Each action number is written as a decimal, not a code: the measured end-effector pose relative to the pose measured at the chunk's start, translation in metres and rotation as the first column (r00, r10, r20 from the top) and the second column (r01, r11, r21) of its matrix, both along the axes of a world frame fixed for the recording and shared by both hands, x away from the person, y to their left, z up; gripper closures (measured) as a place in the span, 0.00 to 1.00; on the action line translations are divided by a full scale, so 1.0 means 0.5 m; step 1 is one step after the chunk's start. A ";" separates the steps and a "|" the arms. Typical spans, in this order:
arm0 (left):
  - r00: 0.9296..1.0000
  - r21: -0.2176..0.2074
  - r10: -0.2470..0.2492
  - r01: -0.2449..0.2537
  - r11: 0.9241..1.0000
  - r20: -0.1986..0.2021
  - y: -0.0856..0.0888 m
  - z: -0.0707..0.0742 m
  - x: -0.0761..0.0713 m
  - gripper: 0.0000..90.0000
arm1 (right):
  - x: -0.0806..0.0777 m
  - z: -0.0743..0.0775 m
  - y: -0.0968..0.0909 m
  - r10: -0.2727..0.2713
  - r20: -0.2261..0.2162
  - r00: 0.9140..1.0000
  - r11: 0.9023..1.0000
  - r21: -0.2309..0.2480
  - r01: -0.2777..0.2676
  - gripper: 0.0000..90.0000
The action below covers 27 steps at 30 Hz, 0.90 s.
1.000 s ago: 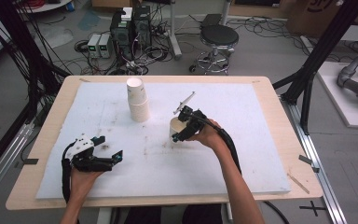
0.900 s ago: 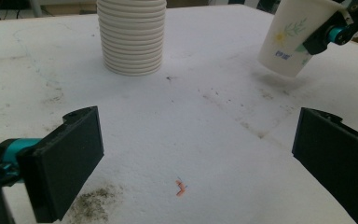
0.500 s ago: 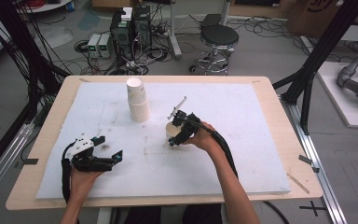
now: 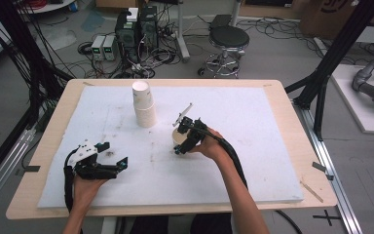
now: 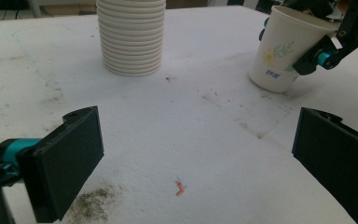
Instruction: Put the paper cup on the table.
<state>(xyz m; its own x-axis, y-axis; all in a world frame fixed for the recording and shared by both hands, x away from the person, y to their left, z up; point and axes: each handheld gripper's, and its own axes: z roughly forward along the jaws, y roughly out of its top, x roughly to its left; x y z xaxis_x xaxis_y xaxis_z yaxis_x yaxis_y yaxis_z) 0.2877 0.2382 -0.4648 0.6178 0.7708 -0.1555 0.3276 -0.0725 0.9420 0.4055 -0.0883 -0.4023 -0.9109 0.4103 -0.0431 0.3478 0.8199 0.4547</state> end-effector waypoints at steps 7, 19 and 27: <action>1.000 -0.002 -0.001 0.002 1.000 0.001 0.001 0.000 0.000 0.02 | 0.001 -0.005 0.001 -0.025 0.011 1.000 1.000 0.000 0.025 0.15; 1.000 -0.008 -0.005 0.005 1.000 0.006 0.002 0.000 -0.002 0.02 | -0.030 -0.004 -0.054 -0.056 0.022 0.998 0.996 0.068 0.054 0.15; 1.000 -0.015 -0.001 0.002 1.000 0.013 0.003 -0.001 -0.003 0.02 | -0.087 0.000 -0.153 -0.139 0.091 0.986 0.968 0.222 0.116 0.15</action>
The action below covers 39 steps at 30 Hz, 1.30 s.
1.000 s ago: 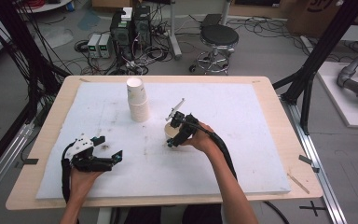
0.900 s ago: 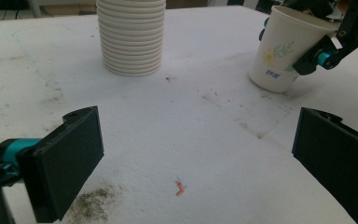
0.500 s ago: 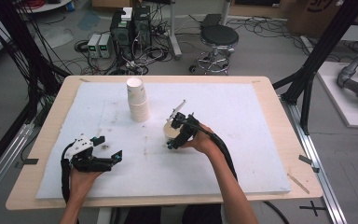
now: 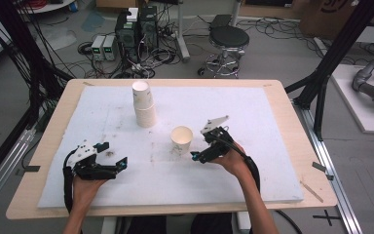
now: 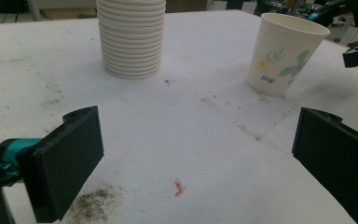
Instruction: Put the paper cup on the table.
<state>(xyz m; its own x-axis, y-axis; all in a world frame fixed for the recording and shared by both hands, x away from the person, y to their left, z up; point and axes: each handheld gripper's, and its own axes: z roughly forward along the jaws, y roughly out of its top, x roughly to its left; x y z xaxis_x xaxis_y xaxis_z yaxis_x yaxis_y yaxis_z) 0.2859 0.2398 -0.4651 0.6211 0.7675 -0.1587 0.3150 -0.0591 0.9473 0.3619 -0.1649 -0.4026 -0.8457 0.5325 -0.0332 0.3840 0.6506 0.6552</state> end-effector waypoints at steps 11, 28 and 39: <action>1.000 -0.009 0.012 -0.012 1.000 0.017 0.003 0.000 -0.005 0.02 | -0.073 -0.017 -0.133 -0.148 0.088 0.985 0.970 0.205 0.127 0.16; 1.000 -0.033 0.017 -0.017 0.999 0.024 0.008 -0.002 -0.013 0.02 | -0.099 -0.079 -0.204 -0.283 0.160 0.946 0.920 0.324 0.221 0.16; 0.999 -0.033 0.028 -0.027 0.999 0.044 0.008 -0.002 -0.021 0.02 | -0.105 -0.094 -0.213 -0.297 0.163 0.941 0.904 0.364 0.223 0.16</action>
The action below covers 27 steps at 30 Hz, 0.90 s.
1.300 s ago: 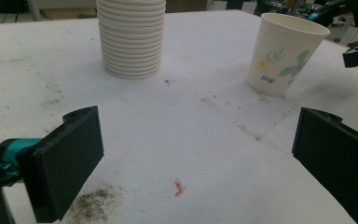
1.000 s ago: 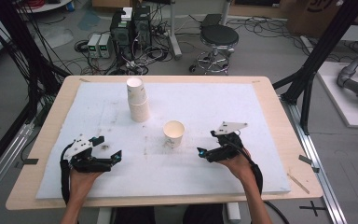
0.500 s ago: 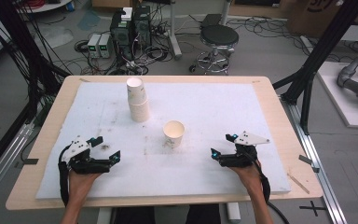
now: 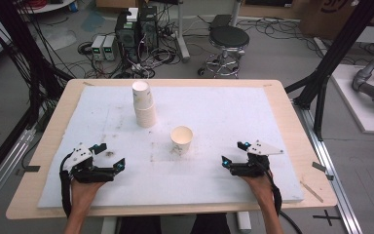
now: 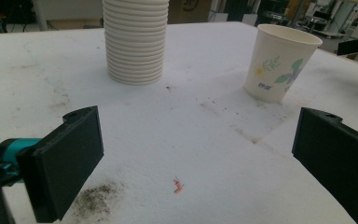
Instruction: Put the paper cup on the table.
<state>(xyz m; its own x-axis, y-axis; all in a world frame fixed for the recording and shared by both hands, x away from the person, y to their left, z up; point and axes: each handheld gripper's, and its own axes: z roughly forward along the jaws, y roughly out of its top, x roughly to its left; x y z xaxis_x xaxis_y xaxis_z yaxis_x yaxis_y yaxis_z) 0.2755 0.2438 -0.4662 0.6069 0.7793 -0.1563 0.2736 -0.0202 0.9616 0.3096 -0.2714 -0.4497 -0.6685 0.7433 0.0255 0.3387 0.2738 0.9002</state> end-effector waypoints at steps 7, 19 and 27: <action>1.000 -0.004 0.005 -0.005 1.000 0.006 0.000 0.000 -0.003 0.02 | -0.002 -0.001 0.000 0.005 0.001 1.000 1.000 -0.002 -0.005 0.16; 1.000 -0.003 0.006 -0.006 1.000 -0.003 0.001 0.000 -0.002 0.02 | -0.005 -0.002 -0.001 0.015 0.018 1.000 1.000 0.001 -0.015 0.16; 1.000 0.000 0.005 -0.005 1.000 -0.006 0.001 0.000 -0.002 0.02 | -0.003 -0.002 -0.001 0.019 0.002 1.000 1.000 0.002 -0.019 0.16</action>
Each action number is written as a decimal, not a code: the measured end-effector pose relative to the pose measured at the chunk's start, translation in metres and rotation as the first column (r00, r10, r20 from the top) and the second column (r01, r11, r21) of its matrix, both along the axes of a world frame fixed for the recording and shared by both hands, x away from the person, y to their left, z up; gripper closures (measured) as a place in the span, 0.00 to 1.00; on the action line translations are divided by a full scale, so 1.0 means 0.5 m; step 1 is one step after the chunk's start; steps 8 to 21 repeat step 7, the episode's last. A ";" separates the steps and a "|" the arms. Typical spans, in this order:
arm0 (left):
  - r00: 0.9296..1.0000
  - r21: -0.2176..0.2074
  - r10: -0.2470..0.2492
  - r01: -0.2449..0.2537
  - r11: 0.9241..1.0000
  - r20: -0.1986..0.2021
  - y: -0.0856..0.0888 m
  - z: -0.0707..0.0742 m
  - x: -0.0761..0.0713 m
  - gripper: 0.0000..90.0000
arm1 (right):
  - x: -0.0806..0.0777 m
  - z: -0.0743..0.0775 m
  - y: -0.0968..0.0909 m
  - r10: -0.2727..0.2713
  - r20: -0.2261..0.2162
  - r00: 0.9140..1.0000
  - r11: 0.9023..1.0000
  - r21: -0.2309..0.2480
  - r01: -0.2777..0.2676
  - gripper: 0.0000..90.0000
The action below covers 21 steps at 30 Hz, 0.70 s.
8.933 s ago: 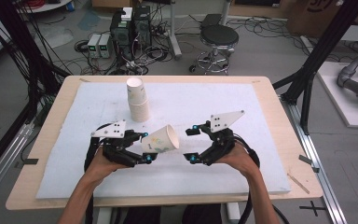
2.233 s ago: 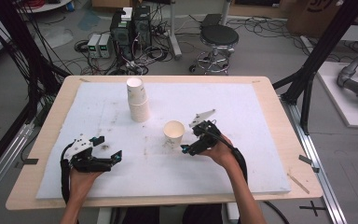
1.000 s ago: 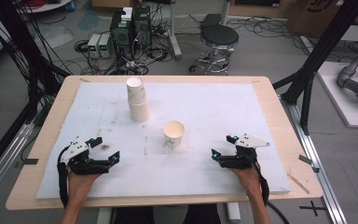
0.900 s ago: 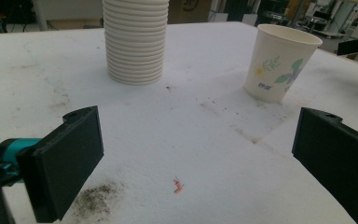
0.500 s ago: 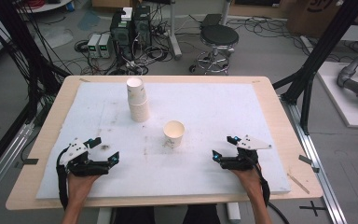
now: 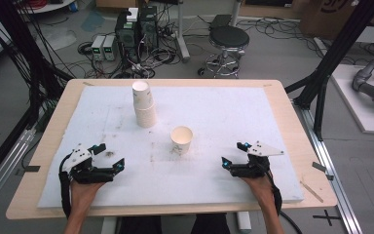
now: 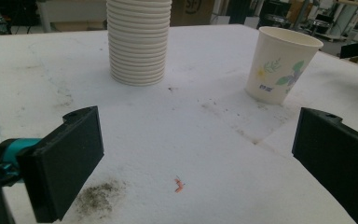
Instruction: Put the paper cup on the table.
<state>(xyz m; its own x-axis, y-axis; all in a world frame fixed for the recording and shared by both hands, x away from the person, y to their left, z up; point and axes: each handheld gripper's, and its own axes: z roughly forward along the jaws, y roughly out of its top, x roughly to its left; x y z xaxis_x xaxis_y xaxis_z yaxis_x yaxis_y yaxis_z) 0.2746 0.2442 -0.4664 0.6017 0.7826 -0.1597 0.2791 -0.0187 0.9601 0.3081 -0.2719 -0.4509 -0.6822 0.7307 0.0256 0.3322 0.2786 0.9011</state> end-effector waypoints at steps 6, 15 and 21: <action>1.000 0.010 0.000 0.000 1.000 -0.012 -0.002 0.001 0.002 0.02 | 0.005 -0.001 0.001 0.007 -0.020 1.000 1.000 -0.008 -0.008 0.16; 1.000 0.011 0.001 -0.001 1.000 -0.012 -0.002 0.001 0.002 0.02 | 0.005 -0.001 0.002 0.008 -0.022 1.000 1.000 -0.010 -0.008 0.16; 1.000 0.011 0.001 -0.001 1.000 -0.012 -0.002 0.001 0.002 0.02 | 0.005 -0.001 0.002 0.008 -0.022 1.000 1.000 -0.010 -0.008 0.16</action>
